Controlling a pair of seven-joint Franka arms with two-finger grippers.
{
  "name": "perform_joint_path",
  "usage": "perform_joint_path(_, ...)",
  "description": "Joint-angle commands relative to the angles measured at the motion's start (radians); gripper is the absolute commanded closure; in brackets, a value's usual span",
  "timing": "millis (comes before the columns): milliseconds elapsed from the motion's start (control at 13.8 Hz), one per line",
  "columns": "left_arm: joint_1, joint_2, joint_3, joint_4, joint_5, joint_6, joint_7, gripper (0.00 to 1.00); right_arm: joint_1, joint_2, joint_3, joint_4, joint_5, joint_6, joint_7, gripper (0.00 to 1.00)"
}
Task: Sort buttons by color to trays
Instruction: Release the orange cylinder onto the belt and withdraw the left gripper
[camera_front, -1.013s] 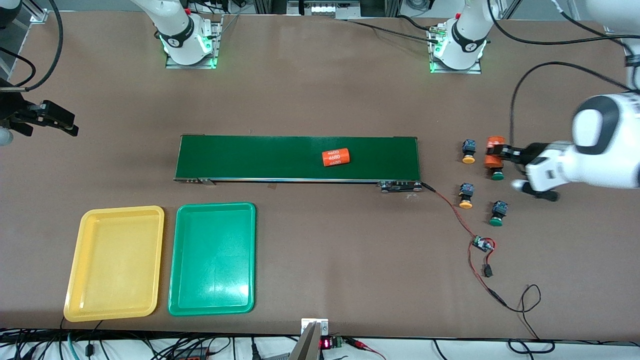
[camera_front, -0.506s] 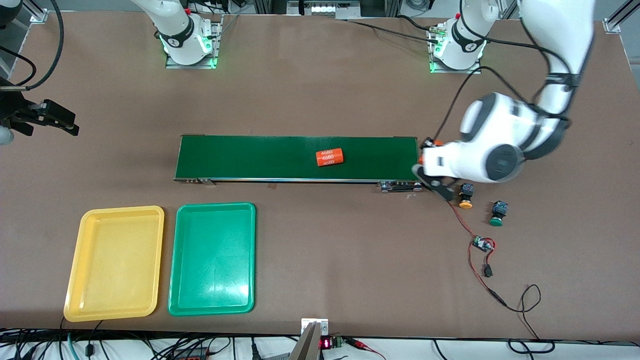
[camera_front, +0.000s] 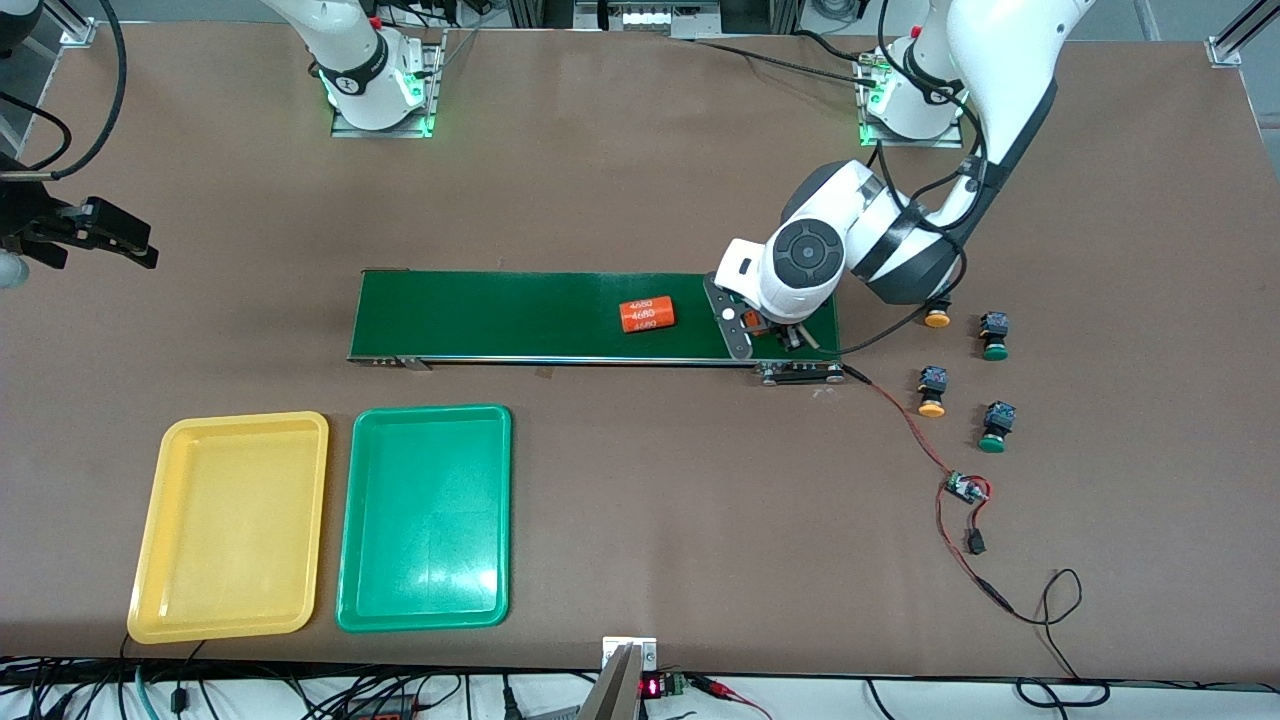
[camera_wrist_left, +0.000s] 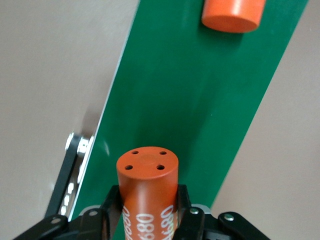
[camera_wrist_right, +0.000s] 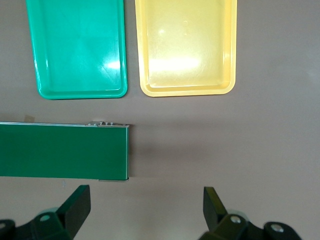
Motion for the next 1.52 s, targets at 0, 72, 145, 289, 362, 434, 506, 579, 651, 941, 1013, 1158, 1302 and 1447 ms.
perform_joint_path(0, 0.017, -0.008, -0.007, -0.068, 0.026, 0.097, 0.109, 0.96, 0.006, -0.006, 0.006, 0.008, 0.007, -0.019, -0.005, 0.00)
perform_joint_path(72, 0.017, -0.007, -0.007, -0.076, 0.026, 0.101, 0.110, 0.92, 0.005, -0.006, 0.006, 0.008, 0.009, -0.019, -0.005, 0.00)
perform_joint_path(145, 0.017, -0.010, -0.007, -0.076, 0.025, 0.095, 0.109, 0.72, -0.002, -0.003, 0.004, 0.005, 0.010, -0.021, 0.006, 0.00)
perform_joint_path(289, 0.017, -0.024, -0.007, -0.079, 0.025, 0.091, 0.115, 0.00, -0.008, -0.001, 0.001, 0.005, 0.012, -0.024, -0.005, 0.00)
perform_joint_path(362, 0.018, -0.040, -0.007, -0.076, 0.025, 0.091, 0.113, 0.00, -0.006, -0.001, 0.001, 0.005, 0.009, -0.023, -0.006, 0.00)
perform_joint_path(434, 0.020, -0.057, -0.006, -0.070, 0.022, 0.082, 0.104, 0.00, -0.005, -0.003, 0.001, 0.005, 0.009, -0.026, -0.006, 0.00)
perform_joint_path(506, 0.024, -0.080, 0.008, -0.062, 0.012, 0.051, 0.093, 0.00, 0.000, -0.006, 0.001, 0.005, 0.009, -0.027, -0.008, 0.00)
perform_joint_path(579, 0.026, -0.102, 0.043, -0.047, 0.009, 0.011, 0.060, 0.00, 0.000, -0.006, 0.001, 0.004, 0.009, -0.027, -0.006, 0.00)
perform_joint_path(651, 0.023, -0.117, 0.080, -0.030, 0.008, -0.021, 0.000, 0.00, -0.002, -0.004, 0.001, 0.002, 0.009, -0.027, -0.006, 0.00)
perform_joint_path(941, 0.002, -0.168, 0.247, -0.007, -0.056, -0.073, -0.219, 0.00, -0.006, -0.004, 0.001, -0.001, 0.010, -0.026, -0.005, 0.00)
perform_joint_path(1013, -0.011, -0.174, 0.310, -0.007, -0.111, -0.073, -0.230, 0.00, -0.008, -0.003, 0.001, -0.001, 0.010, -0.026, -0.005, 0.00)
perform_joint_path(1158, -0.032, -0.198, 0.425, -0.007, -0.205, -0.076, -0.264, 0.00, -0.005, -0.004, 0.001, -0.001, 0.010, -0.027, -0.006, 0.00)
perform_joint_path(1302, -0.032, -0.203, 0.505, -0.005, -0.218, -0.099, -0.342, 0.00, -0.002, -0.004, 0.001, 0.001, 0.009, -0.026, -0.006, 0.00)
perform_joint_path(1447, -0.032, -0.188, 0.565, -0.005, -0.224, -0.090, -0.510, 0.00, -0.002, -0.003, 0.001, -0.001, 0.010, -0.026, -0.006, 0.00)
